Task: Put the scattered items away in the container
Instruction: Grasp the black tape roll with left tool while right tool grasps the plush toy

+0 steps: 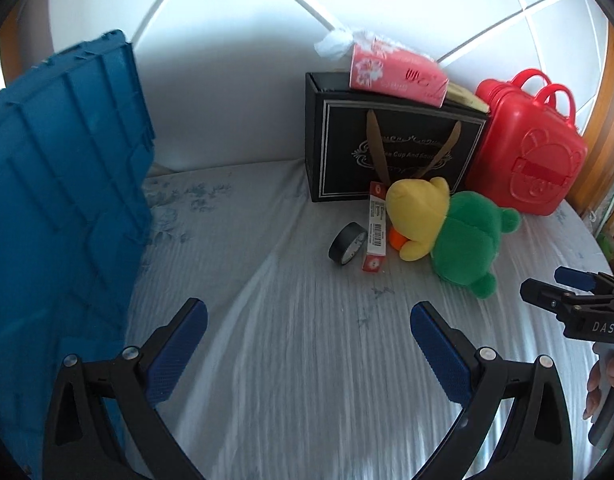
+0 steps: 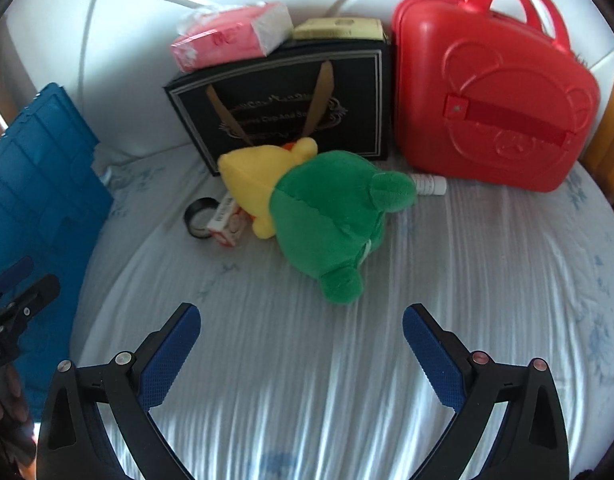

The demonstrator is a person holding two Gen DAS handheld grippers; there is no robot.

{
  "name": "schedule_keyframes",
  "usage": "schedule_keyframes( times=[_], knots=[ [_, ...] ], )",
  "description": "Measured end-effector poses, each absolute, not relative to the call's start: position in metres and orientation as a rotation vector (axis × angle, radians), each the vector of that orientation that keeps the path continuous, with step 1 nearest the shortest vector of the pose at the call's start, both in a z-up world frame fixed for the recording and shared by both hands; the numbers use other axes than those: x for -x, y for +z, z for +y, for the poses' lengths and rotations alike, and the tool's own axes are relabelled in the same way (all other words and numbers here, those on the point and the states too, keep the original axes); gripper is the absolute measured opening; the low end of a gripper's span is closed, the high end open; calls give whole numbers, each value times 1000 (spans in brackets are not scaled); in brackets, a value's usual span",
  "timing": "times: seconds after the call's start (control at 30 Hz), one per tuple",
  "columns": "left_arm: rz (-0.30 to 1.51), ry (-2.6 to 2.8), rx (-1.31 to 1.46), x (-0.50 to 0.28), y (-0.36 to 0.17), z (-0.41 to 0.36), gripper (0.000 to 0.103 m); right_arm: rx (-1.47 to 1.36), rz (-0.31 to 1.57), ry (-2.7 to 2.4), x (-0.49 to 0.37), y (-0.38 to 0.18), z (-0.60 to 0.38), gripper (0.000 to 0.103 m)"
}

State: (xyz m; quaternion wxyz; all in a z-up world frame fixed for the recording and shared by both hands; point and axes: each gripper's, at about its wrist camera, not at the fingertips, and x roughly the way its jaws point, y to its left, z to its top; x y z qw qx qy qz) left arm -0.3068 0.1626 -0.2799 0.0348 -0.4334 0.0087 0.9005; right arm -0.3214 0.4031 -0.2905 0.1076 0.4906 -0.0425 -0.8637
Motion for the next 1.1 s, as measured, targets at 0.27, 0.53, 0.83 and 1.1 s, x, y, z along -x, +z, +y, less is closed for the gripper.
schedule_keyframes(
  times=[0.27,0.53,0.83,1.1],
  knots=[
    [70,2727,1292,374,-344,172,103,-1467,-124,-2565,372,-353,413,102],
    [227,2676,1281,418,-396,186,95,-1395,-122,-2579,400,-378,416,103],
    [320,2601,1260,434,-411,211,19,-1355,-122,-2590,423,-383,404,103],
    [177,2625,1283,411,-402,192,18,-1386,-91,-2604,423,-378,400,74]
  ],
)
